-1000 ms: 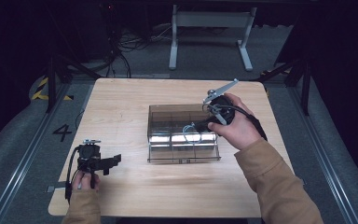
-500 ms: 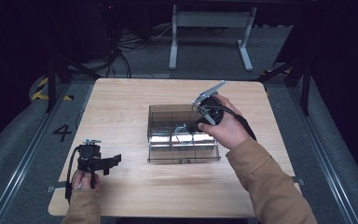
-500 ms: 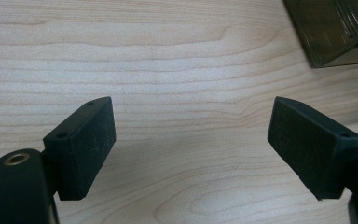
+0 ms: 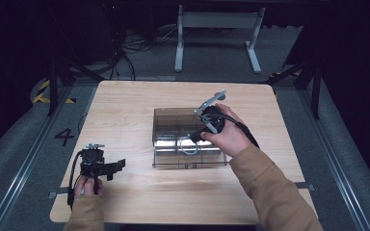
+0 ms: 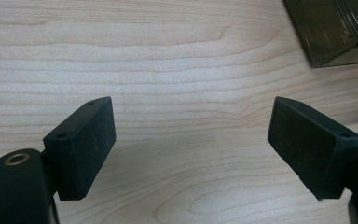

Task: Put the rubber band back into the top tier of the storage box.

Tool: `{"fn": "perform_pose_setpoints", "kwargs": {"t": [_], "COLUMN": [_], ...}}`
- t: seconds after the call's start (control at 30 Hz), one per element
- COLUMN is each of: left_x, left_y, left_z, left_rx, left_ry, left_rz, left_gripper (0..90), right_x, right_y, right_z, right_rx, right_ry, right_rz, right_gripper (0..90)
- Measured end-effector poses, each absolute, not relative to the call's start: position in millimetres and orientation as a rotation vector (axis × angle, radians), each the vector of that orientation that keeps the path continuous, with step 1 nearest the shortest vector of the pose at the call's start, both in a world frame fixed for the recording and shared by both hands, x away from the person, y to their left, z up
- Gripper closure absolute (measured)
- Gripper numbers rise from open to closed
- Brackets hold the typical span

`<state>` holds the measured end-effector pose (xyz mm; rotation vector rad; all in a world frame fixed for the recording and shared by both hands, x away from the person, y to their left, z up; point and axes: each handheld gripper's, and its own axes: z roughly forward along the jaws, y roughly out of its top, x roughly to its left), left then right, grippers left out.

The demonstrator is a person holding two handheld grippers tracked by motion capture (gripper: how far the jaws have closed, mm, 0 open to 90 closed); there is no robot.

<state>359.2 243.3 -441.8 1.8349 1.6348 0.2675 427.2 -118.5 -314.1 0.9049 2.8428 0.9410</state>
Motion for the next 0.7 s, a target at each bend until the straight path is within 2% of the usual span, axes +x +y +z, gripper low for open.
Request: {"fn": "perform_pose_setpoints", "kwargs": {"t": [0.7], "left_x": [359], "left_y": [243], "left_z": [-442], "left_rx": [1.836], "left_ry": [1.634], "left_rz": [0.267], "left_gripper": [15.9], "right_x": [428], "right_y": [-114], "right_z": [-335], "right_rx": [0.923], "right_ry": [2.898], "right_rz": [0.874], "right_gripper": [86.1]}}
